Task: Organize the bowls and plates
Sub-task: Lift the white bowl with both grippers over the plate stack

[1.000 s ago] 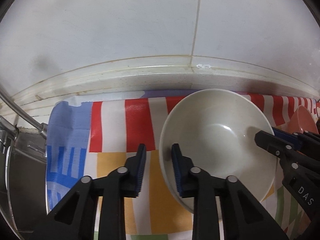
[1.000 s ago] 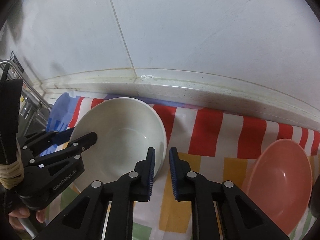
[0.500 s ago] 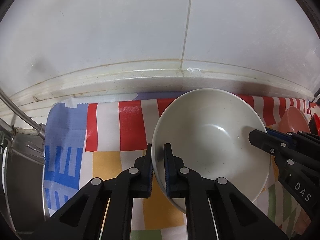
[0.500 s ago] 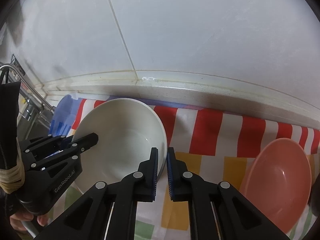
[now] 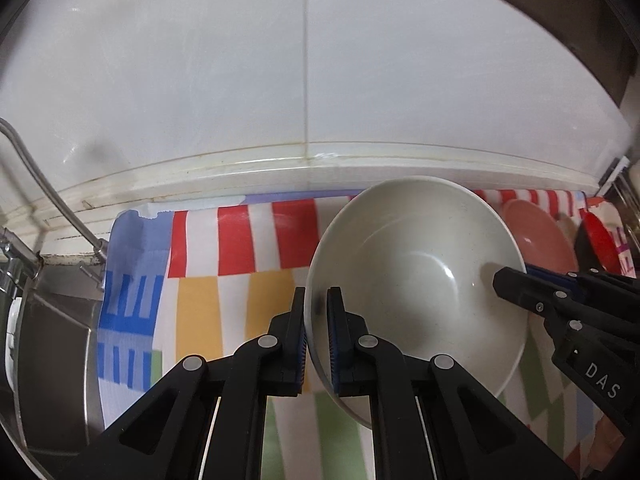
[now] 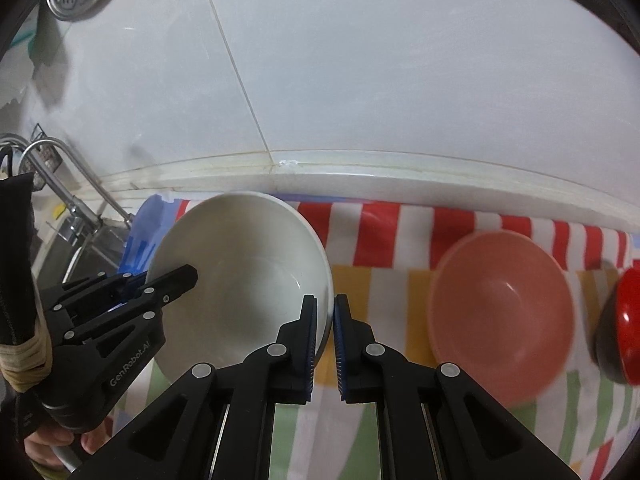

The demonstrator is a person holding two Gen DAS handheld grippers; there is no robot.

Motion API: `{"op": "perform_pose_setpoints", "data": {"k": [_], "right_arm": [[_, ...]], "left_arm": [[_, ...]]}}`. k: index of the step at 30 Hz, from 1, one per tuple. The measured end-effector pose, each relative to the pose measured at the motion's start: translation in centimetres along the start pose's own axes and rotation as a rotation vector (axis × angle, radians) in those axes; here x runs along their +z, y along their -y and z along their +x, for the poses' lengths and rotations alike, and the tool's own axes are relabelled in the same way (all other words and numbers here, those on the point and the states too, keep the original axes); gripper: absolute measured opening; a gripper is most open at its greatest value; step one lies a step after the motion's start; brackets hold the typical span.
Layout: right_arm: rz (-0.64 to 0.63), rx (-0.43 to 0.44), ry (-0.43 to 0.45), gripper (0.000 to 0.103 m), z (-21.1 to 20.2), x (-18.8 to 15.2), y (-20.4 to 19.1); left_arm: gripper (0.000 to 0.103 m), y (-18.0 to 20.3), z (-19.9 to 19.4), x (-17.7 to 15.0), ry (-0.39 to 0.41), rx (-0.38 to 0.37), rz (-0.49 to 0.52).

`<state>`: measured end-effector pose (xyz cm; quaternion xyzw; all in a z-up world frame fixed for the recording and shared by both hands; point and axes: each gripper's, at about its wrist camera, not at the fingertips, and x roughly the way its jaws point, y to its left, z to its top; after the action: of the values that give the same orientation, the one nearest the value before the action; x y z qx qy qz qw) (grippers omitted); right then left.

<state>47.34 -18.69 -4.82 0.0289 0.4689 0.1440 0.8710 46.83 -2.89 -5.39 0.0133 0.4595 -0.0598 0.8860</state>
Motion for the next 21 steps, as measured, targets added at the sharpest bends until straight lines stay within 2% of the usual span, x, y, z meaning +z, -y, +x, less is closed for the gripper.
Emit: {"op": "perform_pose_setpoints", "data": {"k": [8,21], "right_arm": [[0.005,-0.035,0.027,0.01,-4.9,-3.2,1.1],[0.08,-0.091,0.031,0.01,-11.0,-10.4,4.5]], "left_arm": [[0.011,3.4,-3.6,-2.3,0.015,-0.039,0.043],[0.011,9.0,-6.7,-7.6,-0.01,-0.141,0.099]]}}
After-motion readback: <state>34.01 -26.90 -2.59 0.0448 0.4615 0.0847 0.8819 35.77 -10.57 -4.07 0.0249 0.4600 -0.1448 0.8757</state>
